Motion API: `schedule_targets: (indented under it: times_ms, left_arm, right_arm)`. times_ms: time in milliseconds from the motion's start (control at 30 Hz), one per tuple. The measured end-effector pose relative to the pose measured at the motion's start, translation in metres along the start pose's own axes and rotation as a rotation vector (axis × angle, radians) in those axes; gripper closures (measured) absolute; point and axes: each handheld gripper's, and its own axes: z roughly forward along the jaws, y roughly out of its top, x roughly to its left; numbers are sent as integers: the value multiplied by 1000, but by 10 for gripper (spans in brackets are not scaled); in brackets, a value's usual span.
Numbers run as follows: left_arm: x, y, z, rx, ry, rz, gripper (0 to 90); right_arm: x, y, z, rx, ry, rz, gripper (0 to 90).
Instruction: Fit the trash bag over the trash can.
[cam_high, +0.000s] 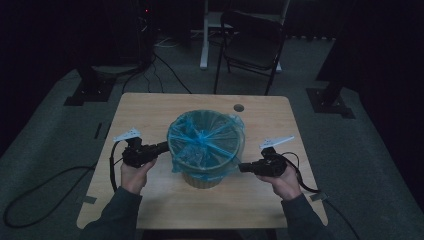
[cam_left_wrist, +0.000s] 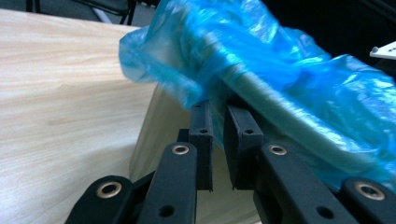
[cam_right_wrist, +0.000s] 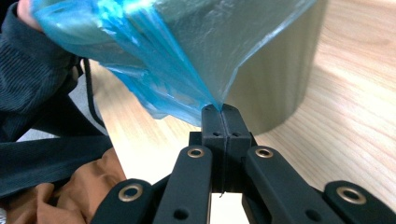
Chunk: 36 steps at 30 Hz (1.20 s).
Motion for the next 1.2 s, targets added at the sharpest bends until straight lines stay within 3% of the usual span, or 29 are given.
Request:
schedule_targets:
  times_ms: [33,133,200,233,300,400,433,500,800,867,933,1033,1200]
  left_arm:
    - [0,0,0,0,-1,-2,820]
    - [1,0,-1,-13,-7,0,820]
    - [1,0,-1,-13,-7,0,819]
    - [1,1,-1,-11,1,6,819]
    - [2,1,-1,-14,1,3,820]
    - [2,1,0,-13,1,2,819]
    - [2,2,0,-13,1,3,819]
    - [2,2,1,-12,2,4,819]
    - [3,2,2,-10,2,4,816]
    - [3,2,2,-9,4,5,816]
    - [3,2,1,-9,3,7,815]
    - [3,2,2,-10,4,8,818]
    - [2,2,1,-11,6,15,839]
  right_arm:
    - [-2,-1,-1,-7,1,7,900]
    - [-1,2,-7,-26,1,-18,703]
    - [-1,4,-11,-42,-9,-30,703]
    - [-1,4,-11,-42,-9,-30,650]
    - [-5,13,-29,-126,-6,-37,538]
    - [-6,15,-33,-145,-6,-31,525]
    - [-13,25,-37,-187,-13,-13,503]
    - [-16,31,-38,-206,-11,-3,499]
    - [-31,53,-27,-248,-6,40,491]
    - [-38,57,-21,-233,12,56,558]
    - [-42,57,-20,-238,65,61,729]
    - [-44,55,-19,-237,75,53,900]
    - [-41,55,-17,-203,29,29,900]
